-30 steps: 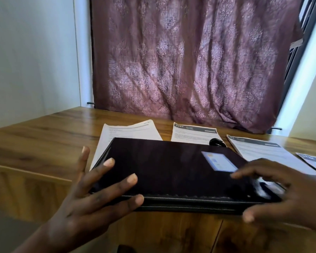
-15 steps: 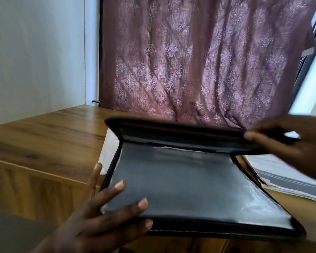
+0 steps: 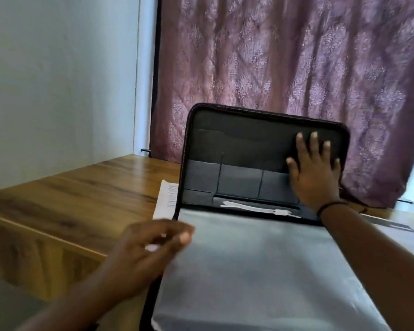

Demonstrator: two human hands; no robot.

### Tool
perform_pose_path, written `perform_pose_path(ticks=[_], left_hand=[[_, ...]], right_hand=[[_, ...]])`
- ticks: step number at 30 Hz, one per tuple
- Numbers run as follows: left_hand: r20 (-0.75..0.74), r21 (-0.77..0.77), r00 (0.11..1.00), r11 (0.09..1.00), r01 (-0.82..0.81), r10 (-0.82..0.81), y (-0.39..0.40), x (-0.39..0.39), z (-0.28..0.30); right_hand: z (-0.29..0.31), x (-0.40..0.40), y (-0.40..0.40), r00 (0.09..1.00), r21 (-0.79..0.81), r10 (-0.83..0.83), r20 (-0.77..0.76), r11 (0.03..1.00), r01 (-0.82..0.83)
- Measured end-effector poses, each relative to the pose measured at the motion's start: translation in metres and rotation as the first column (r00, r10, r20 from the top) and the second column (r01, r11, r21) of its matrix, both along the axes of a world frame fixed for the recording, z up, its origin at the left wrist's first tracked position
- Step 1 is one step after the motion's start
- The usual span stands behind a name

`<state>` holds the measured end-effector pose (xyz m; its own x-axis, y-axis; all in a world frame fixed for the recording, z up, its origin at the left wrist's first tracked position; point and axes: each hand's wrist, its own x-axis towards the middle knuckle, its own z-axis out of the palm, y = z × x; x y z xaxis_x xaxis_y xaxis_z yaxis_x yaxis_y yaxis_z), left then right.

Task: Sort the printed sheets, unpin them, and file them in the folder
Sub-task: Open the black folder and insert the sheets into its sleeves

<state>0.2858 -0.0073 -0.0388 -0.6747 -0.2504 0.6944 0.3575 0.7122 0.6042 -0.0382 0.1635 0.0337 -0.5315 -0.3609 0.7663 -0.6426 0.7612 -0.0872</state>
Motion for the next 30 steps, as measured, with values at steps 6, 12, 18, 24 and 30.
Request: perform_pose_path(ticks=[6,12,18,24,30], left_hand=[[0.184,0.421,0.953,0.856,-0.298,0.241,-0.076,-0.078,0.022],[0.58,0.493,0.783,0.668,-0.557,0.224,-0.11,-0.118,0.03],[0.664,0.512,0.74,0.654,-0.557,0.11,-0.109,-0.139,0.042],[0.703,0.304,0.669,0.749,-0.589,0.241,-0.101,-0.148,0.044],[0.449,0.44,0.816,0.705,-0.556,0.363,-0.107,-0.145,0.049]], right_hand=[[-0.059,-0.028,0.008,0.956,0.313,-0.099,0.275,0.95,0.008],[-0.062,-0.035,0.012,0.953,0.39,-0.112,0.28,0.921,-0.007],[-0.055,-0.029,0.013,0.927,0.329,-0.078,0.367,0.943,-0.051],[-0.041,-0.028,0.023,0.96,-0.101,-0.081,0.268,0.989,0.112],[-0.034,-0.027,0.038,0.892,-0.558,0.318,0.32,0.824,-0.094]])
